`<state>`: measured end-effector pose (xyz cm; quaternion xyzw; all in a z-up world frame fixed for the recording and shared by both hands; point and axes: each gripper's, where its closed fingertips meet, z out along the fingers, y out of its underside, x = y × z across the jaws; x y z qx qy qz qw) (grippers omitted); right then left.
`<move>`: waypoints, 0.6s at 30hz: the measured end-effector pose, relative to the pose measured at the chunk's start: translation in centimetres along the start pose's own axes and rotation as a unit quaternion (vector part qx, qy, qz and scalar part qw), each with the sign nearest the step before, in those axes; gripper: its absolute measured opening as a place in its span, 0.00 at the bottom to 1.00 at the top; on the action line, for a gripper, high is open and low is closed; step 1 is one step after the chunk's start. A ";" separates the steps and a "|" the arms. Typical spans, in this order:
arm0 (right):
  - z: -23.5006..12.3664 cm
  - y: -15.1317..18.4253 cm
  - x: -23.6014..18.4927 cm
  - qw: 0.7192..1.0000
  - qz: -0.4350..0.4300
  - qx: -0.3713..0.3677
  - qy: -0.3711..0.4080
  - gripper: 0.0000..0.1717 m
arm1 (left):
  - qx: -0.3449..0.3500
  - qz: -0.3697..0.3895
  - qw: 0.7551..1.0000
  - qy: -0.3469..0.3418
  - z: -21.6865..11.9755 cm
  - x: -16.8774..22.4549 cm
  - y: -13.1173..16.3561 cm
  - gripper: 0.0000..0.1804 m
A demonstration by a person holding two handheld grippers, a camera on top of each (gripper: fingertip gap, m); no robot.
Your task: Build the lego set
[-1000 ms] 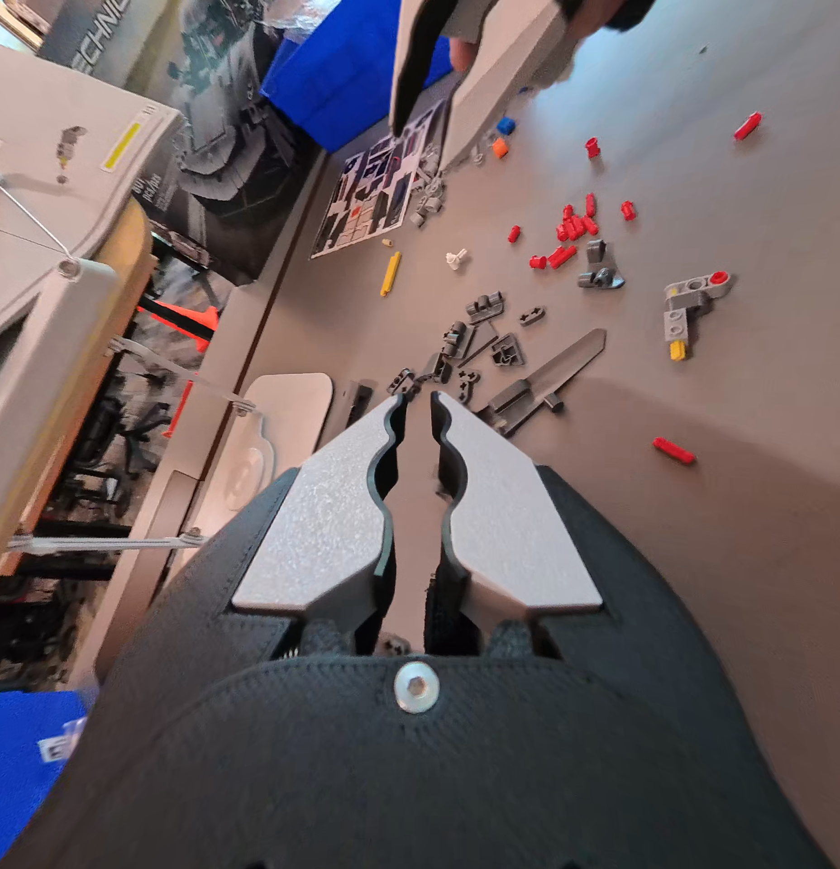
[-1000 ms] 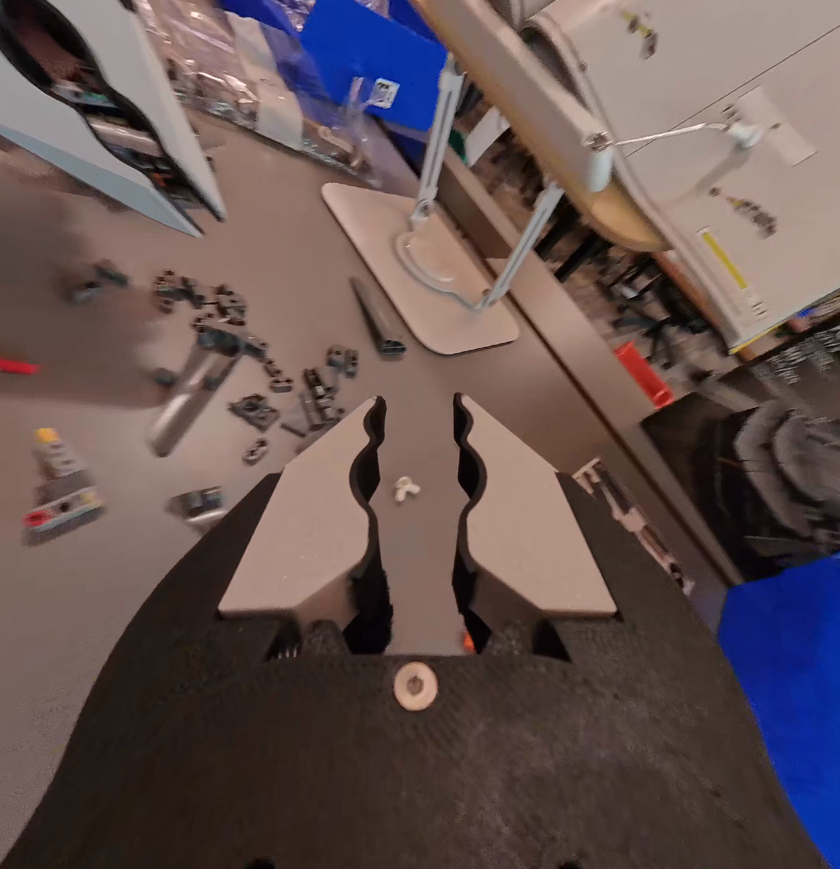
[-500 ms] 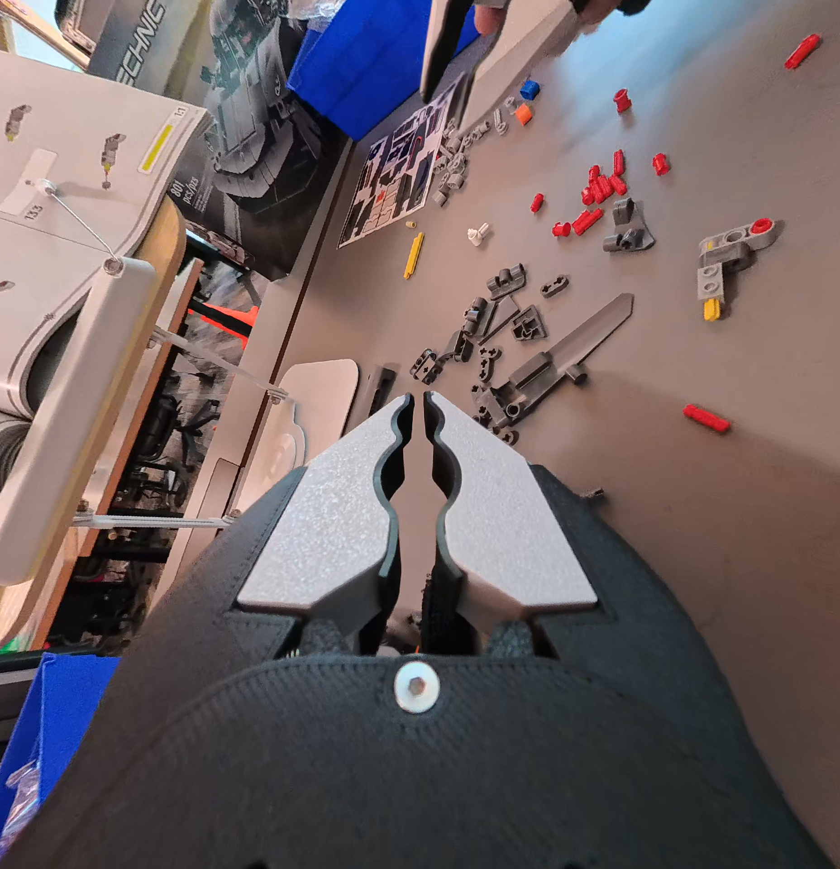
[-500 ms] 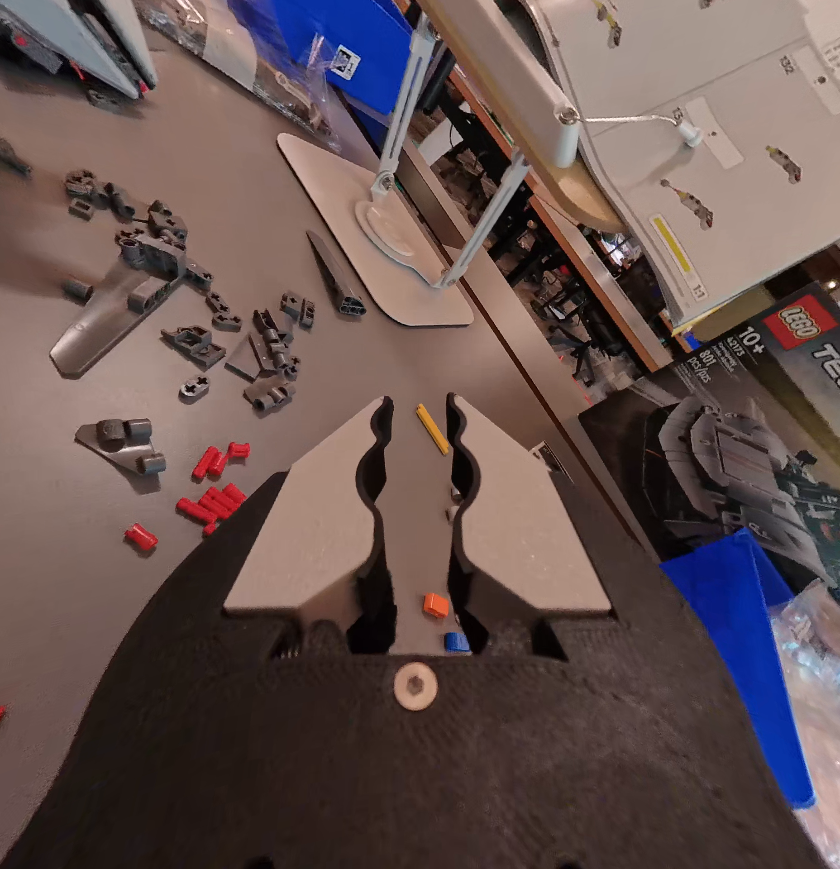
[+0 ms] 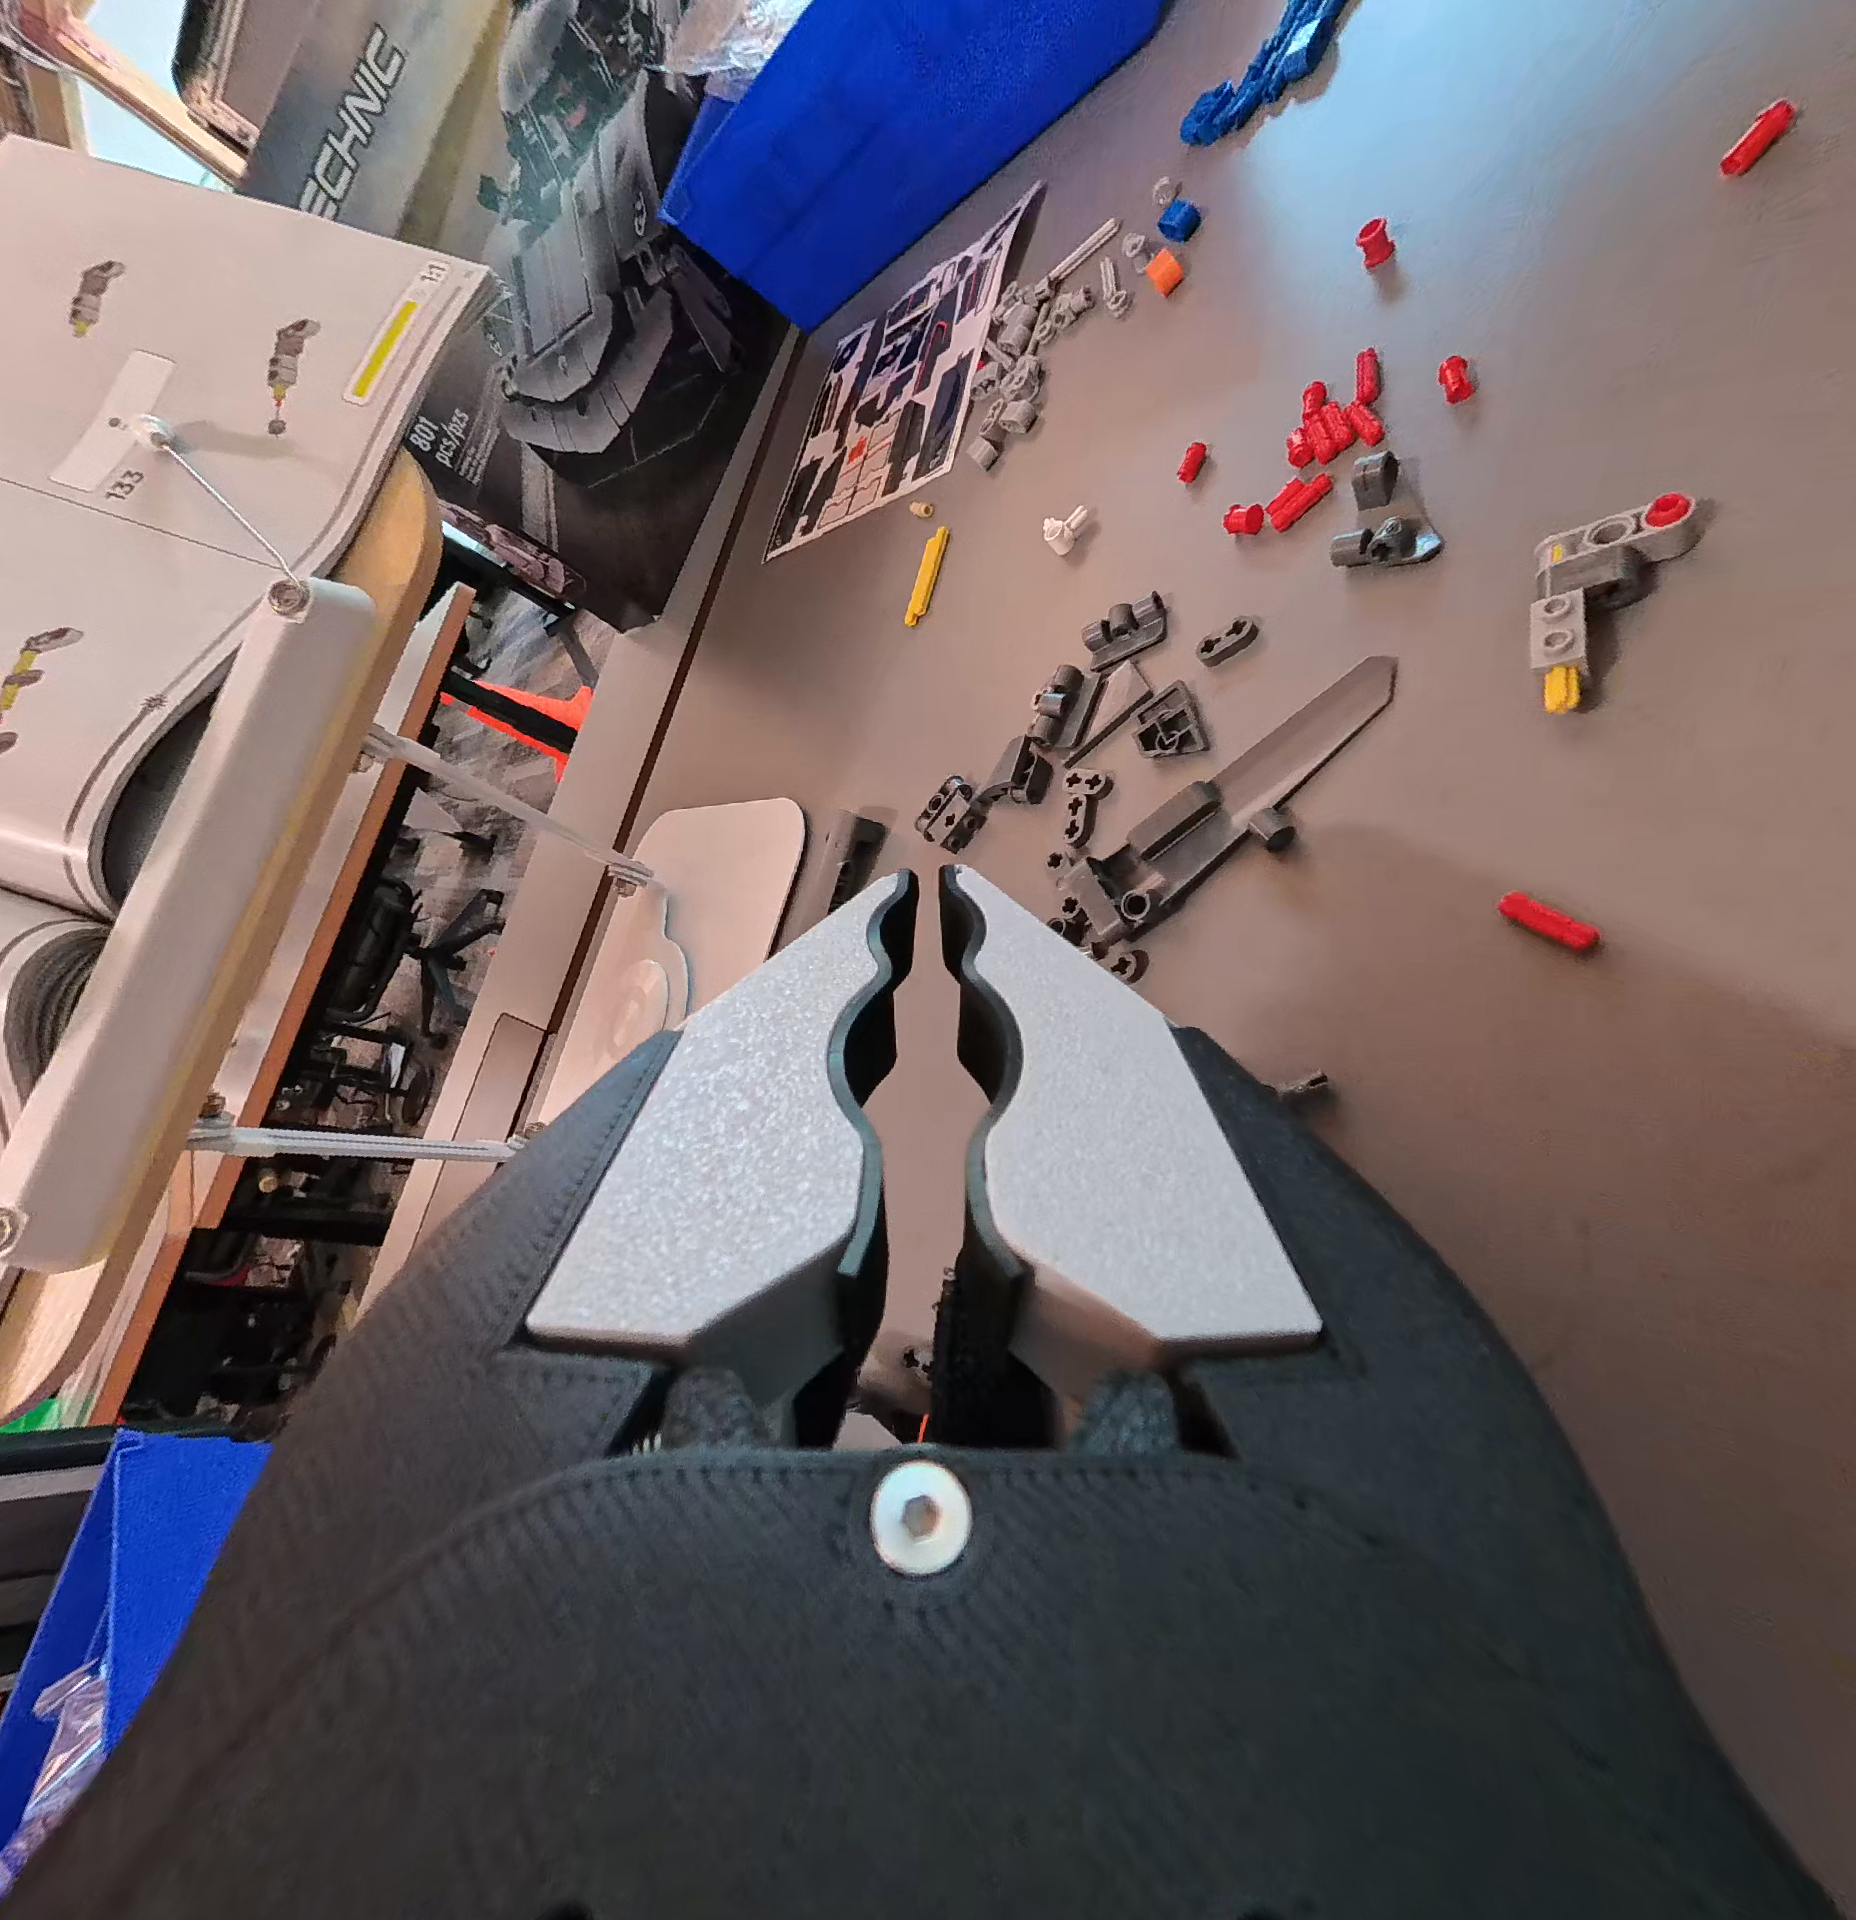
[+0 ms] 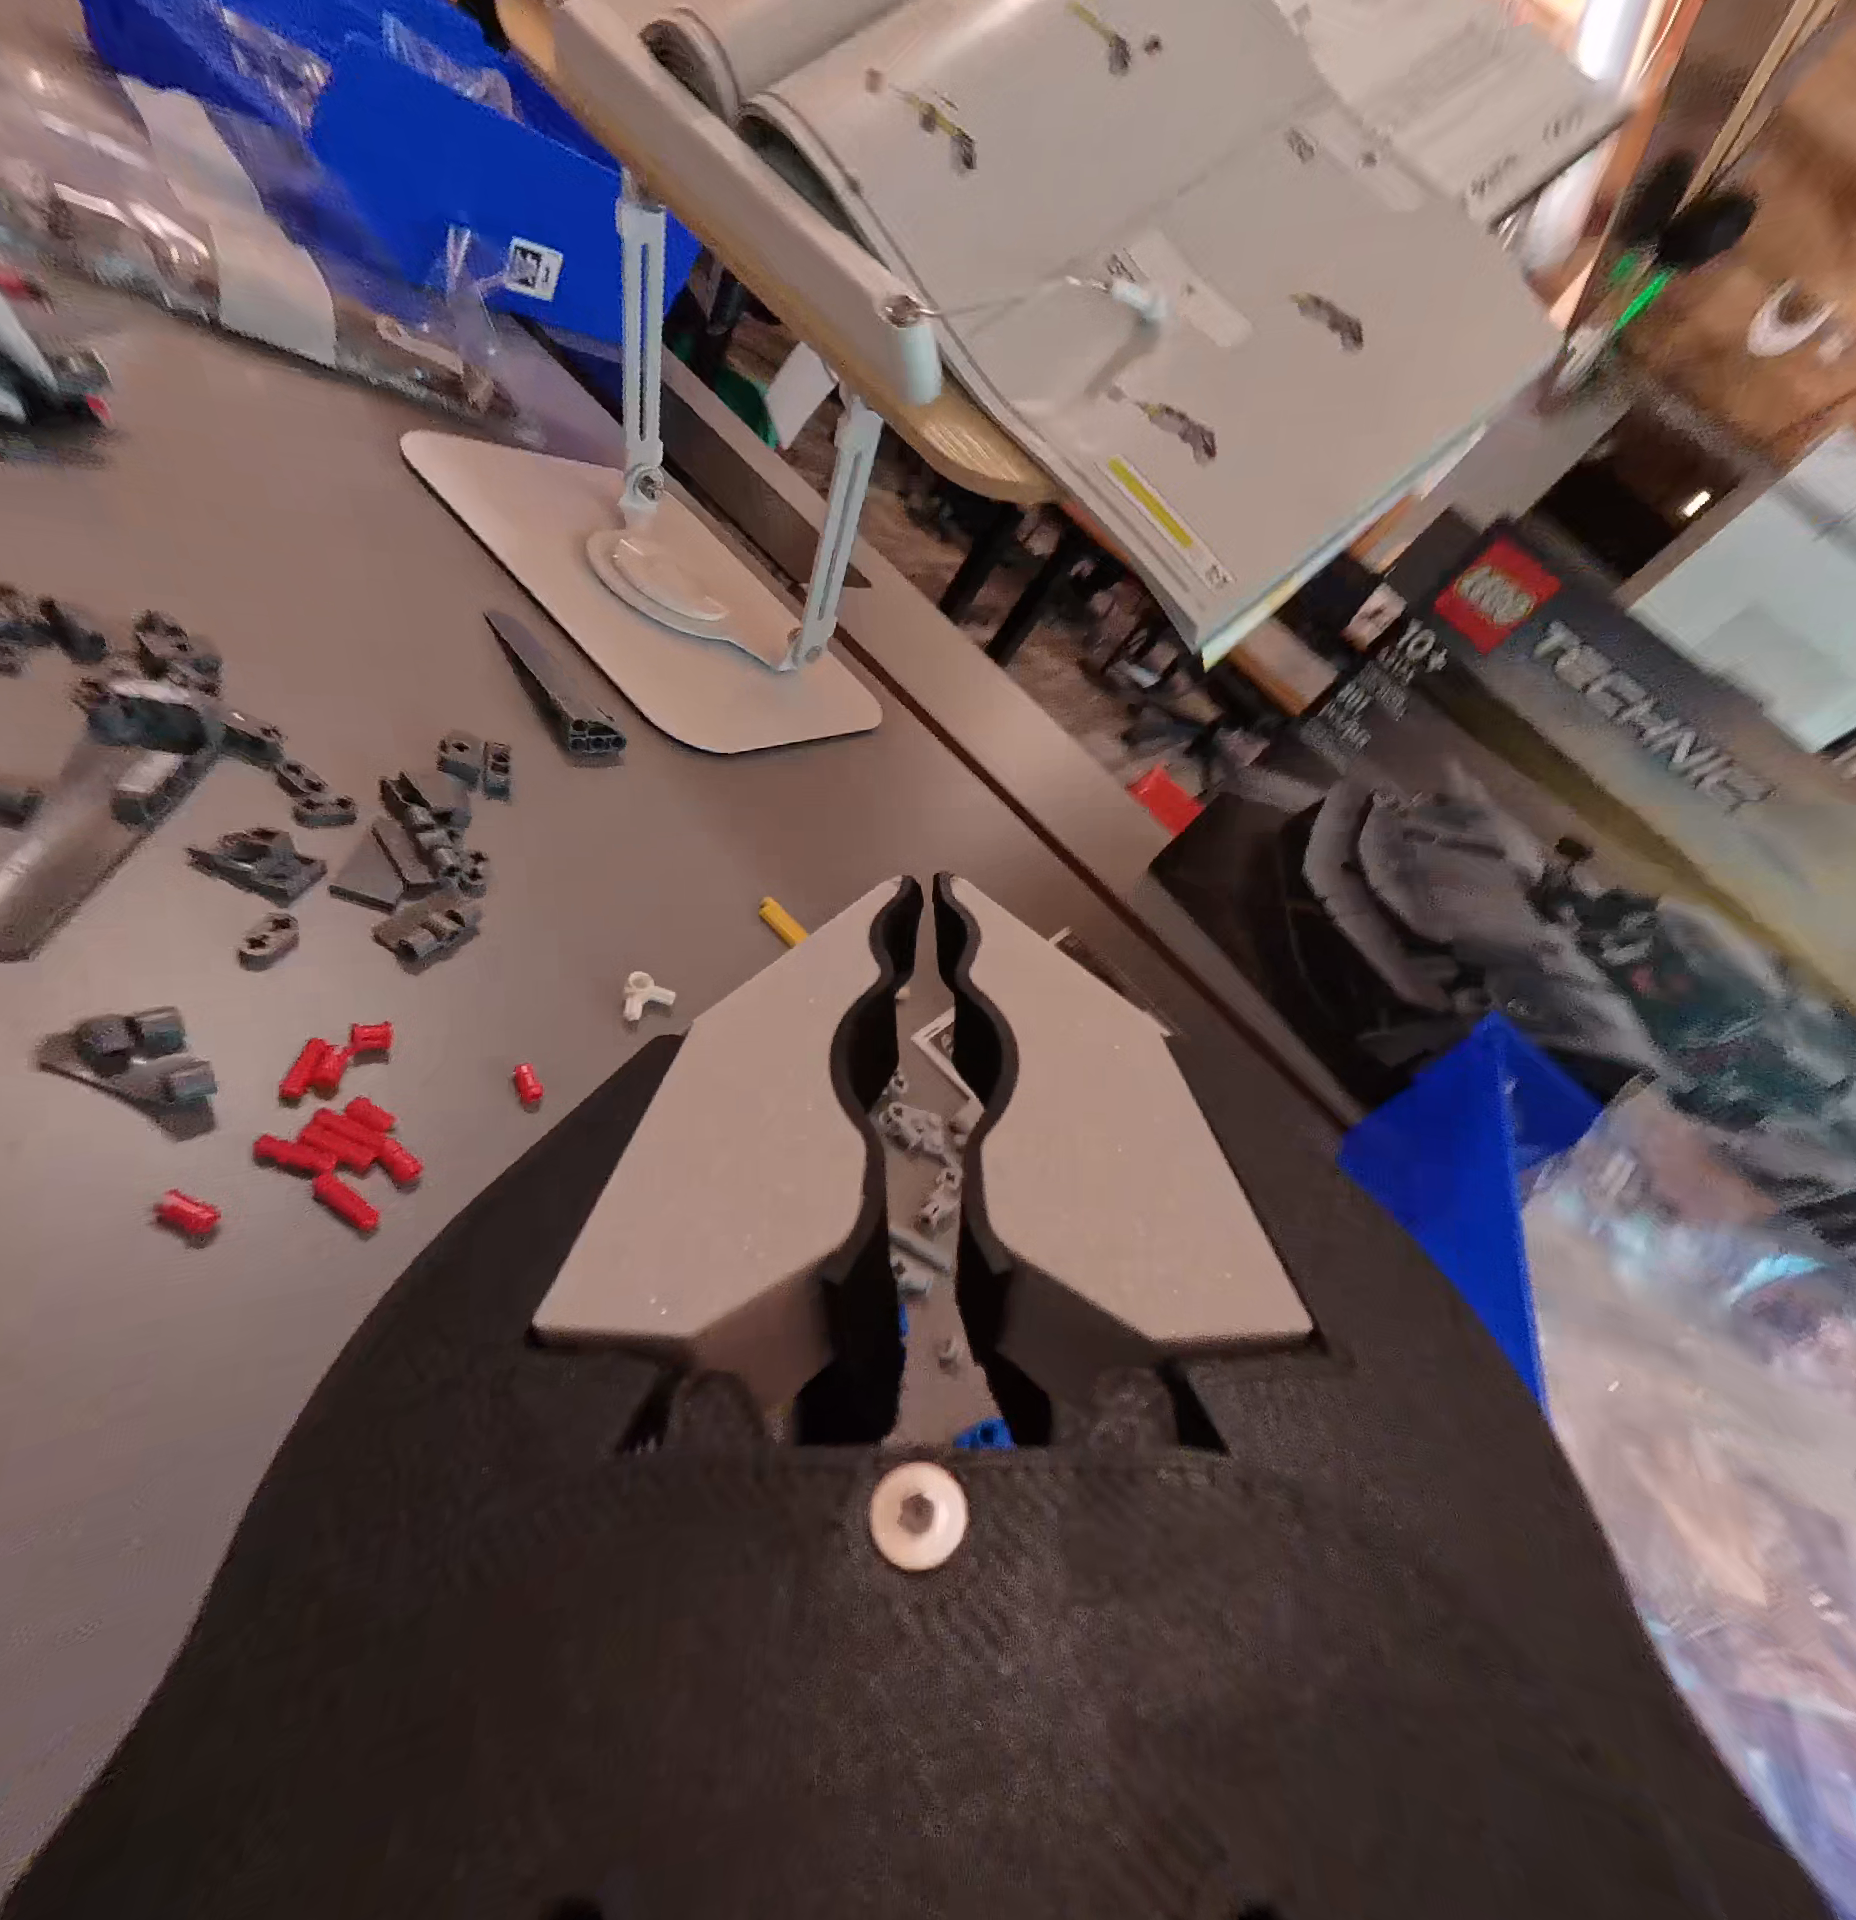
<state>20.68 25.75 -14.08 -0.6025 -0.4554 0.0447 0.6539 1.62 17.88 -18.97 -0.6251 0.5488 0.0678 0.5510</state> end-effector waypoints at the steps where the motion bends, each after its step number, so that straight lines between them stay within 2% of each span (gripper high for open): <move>1: -0.4 0.1 0.5 1.000 0.026 -0.006 -0.010 0.00 | 0.001 -0.001 1.000 0.000 0.0 0.0 0.0 0.01; 3: -0.9 1.1 0.6 0.996 0.062 -0.038 -0.051 0.00 | -0.001 -0.003 1.000 0.003 0.1 0.1 0.0 0.01; 4: -0.9 2.4 0.5 0.992 0.069 -0.077 -0.071 0.02 | -0.001 -0.003 1.000 0.004 0.2 0.2 0.0 0.01; 8: -0.7 7.0 0.0 0.971 0.056 -0.204 -0.108 0.06 | -0.005 0.008 1.000 0.007 0.5 0.6 -0.2 0.01; 10: -0.1 7.4 -0.5 0.965 0.057 -0.220 -0.130 0.06 | -0.006 0.011 1.000 0.008 0.6 0.8 -0.2 0.01; 13: 0.7 9.4 -0.8 0.945 0.045 -0.282 -0.158 0.08 | -0.010 0.011 1.000 0.012 0.8 1.0 0.0 0.01; 18: 1.9 11.2 -1.1 0.923 0.039 -0.315 -0.218 0.08 | -0.012 0.006 1.000 0.019 0.8 1.2 0.3 0.01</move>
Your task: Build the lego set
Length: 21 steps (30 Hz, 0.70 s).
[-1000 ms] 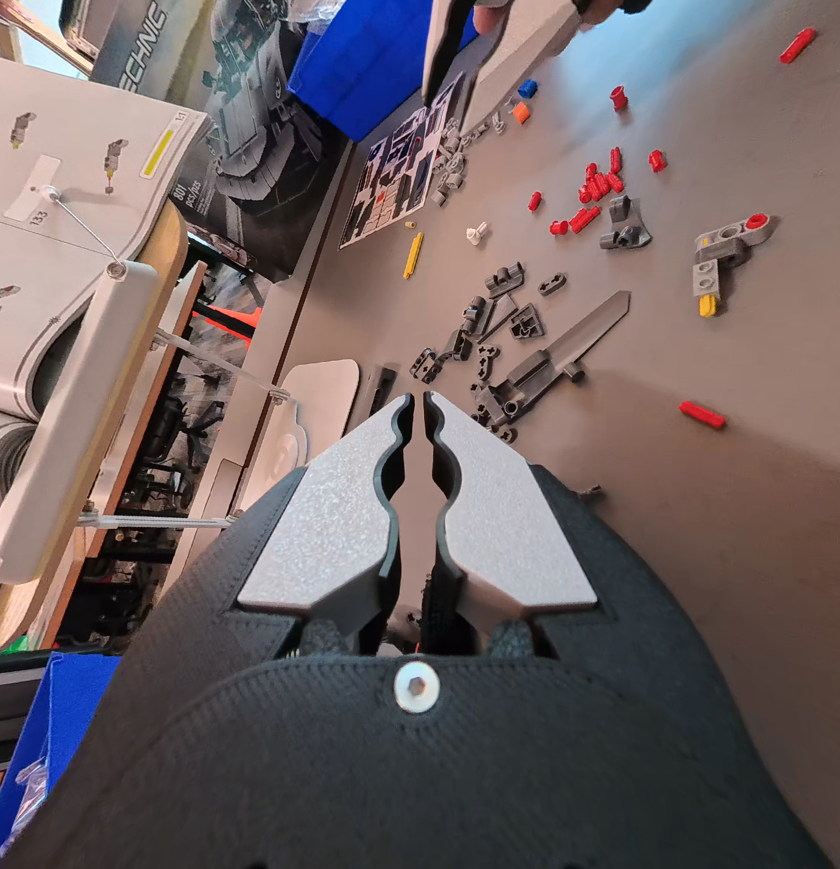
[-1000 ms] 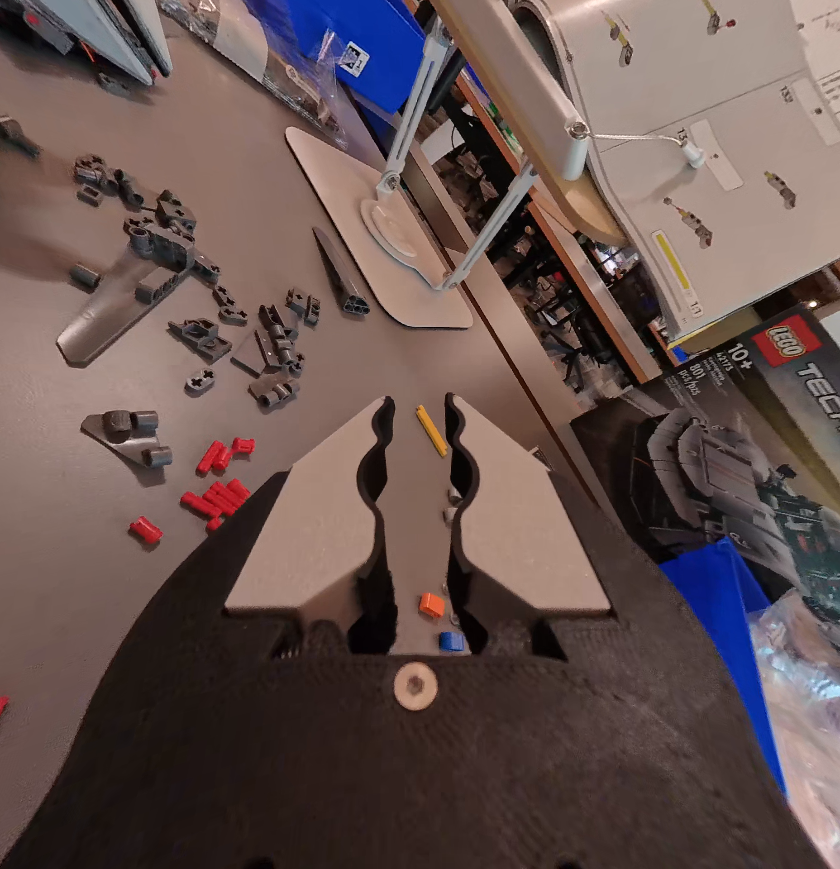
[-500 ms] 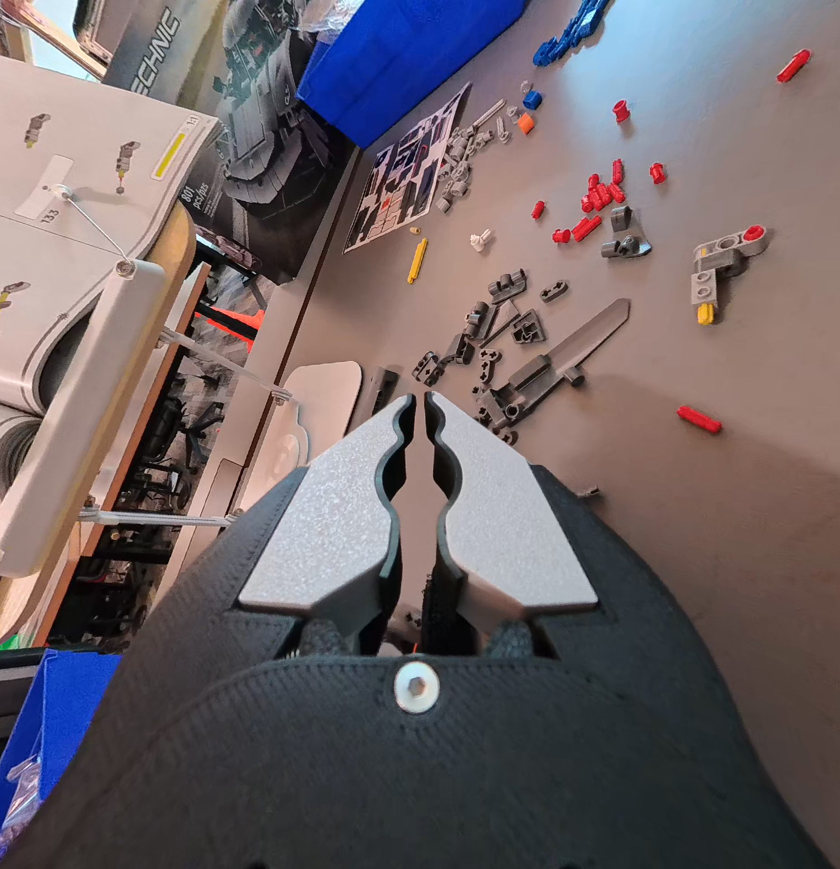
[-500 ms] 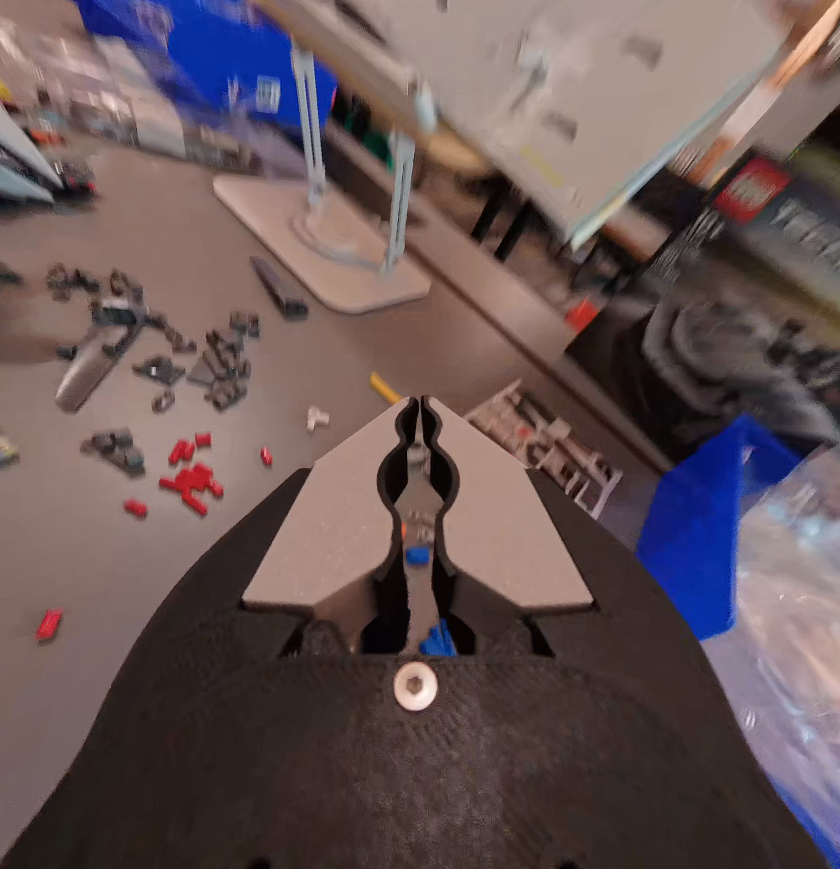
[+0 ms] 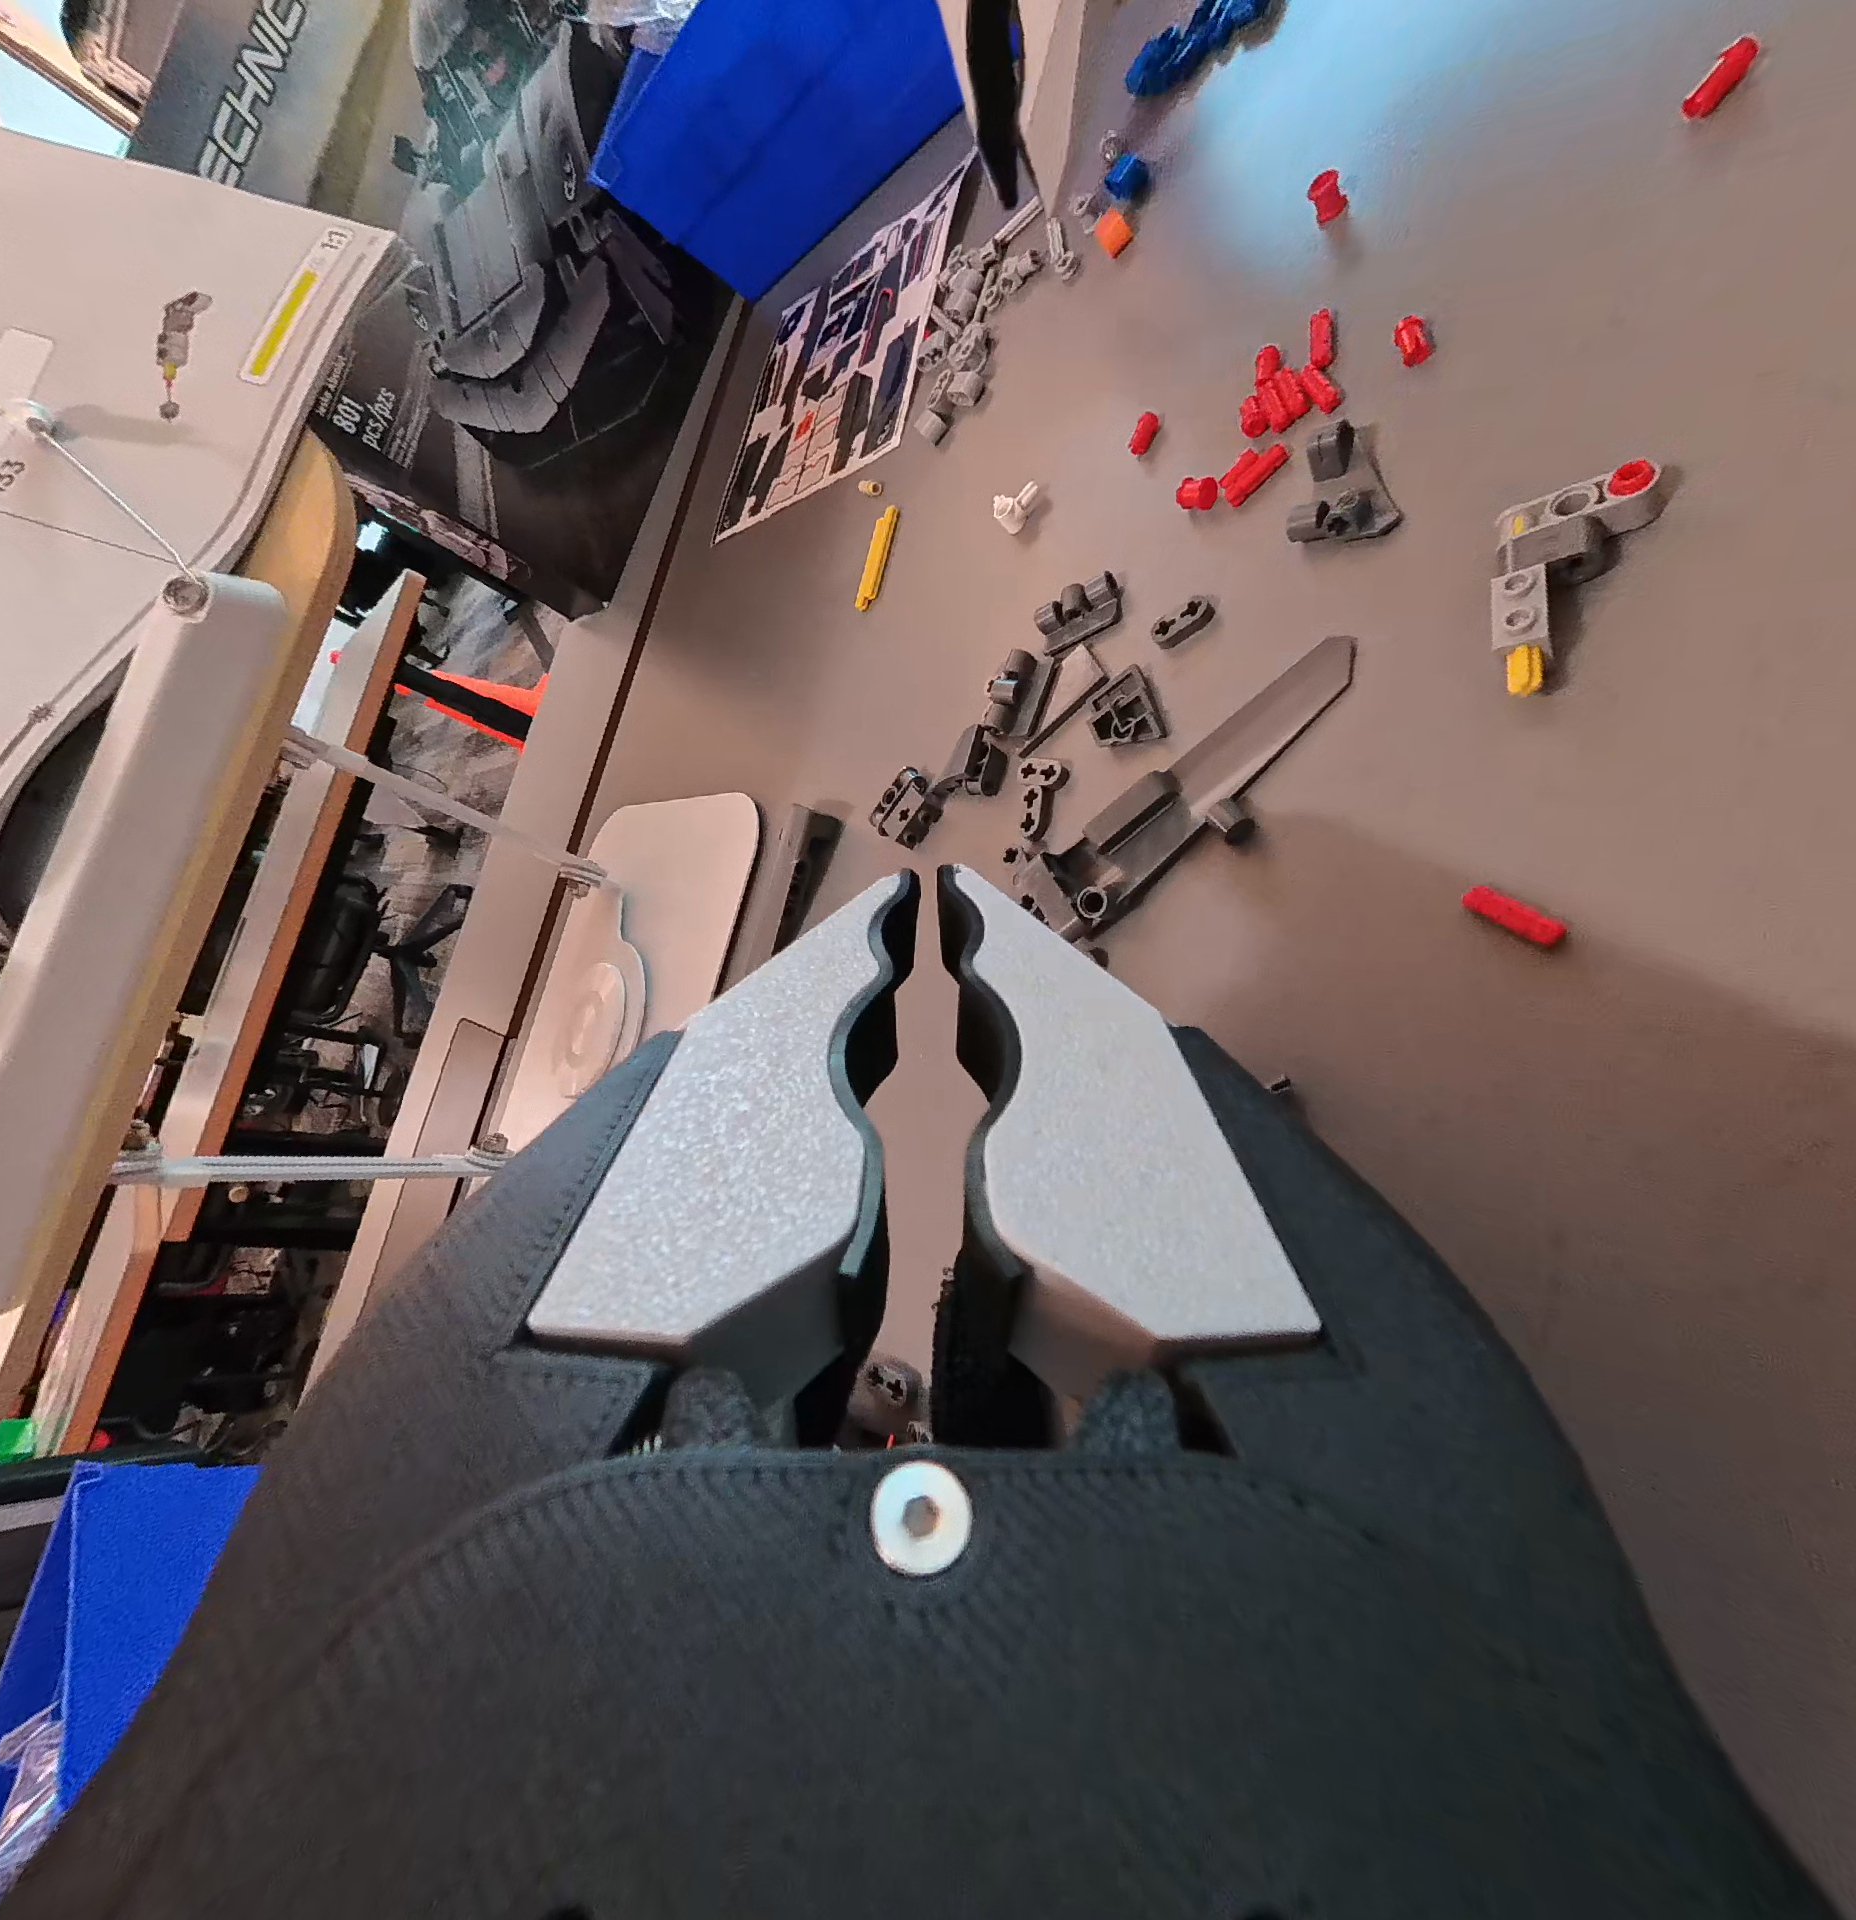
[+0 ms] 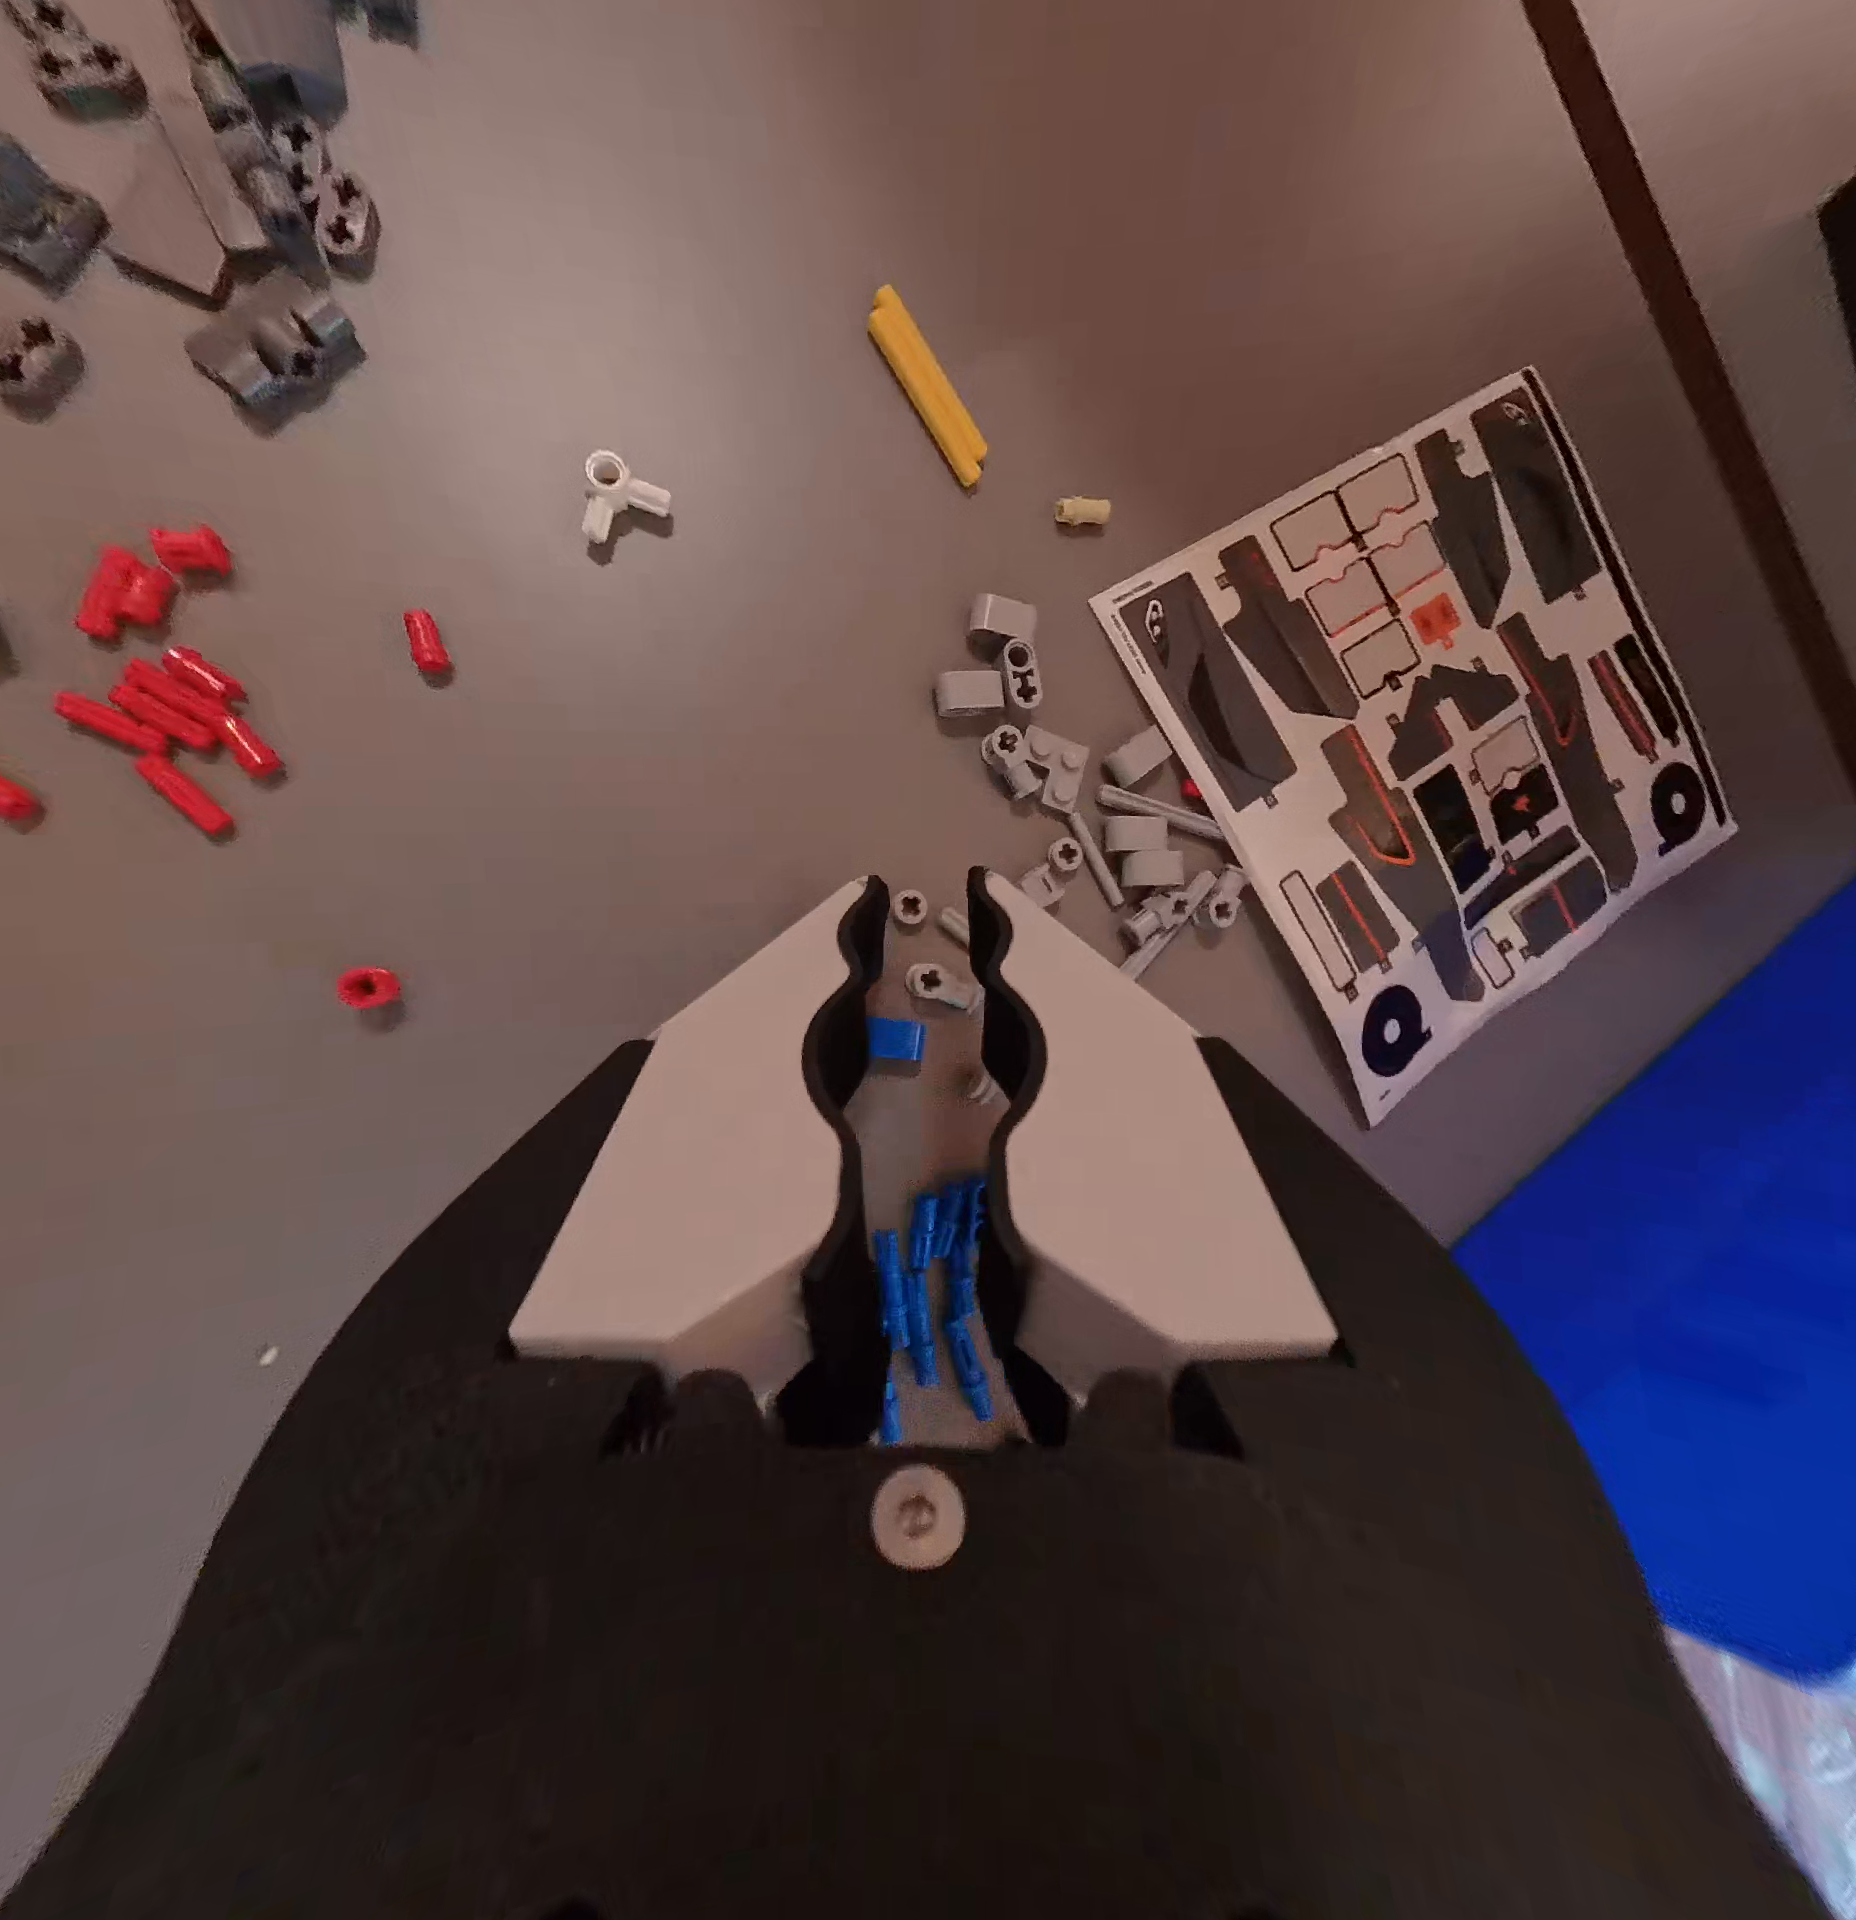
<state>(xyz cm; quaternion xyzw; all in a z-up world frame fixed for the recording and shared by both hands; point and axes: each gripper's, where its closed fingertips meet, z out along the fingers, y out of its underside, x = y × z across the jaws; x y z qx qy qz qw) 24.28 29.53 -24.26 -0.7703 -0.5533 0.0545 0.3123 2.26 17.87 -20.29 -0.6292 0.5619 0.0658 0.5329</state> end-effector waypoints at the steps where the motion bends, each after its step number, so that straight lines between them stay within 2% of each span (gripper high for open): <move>1: 0.2 0.1 0.1 1.000 -0.010 -0.004 -0.007 0.07 | 0.001 0.000 1.000 0.001 0.0 0.0 0.0 0.01; 10: 1.4 0.6 0.0 0.995 -0.053 -0.032 -0.077 0.09 | 0.001 0.006 1.000 0.011 0.1 0.6 -0.1 0.01; 21: 2.0 1.2 -0.1 0.992 -0.052 -0.051 -0.104 0.08 | -0.002 0.006 1.000 0.022 0.4 1.0 0.1 0.01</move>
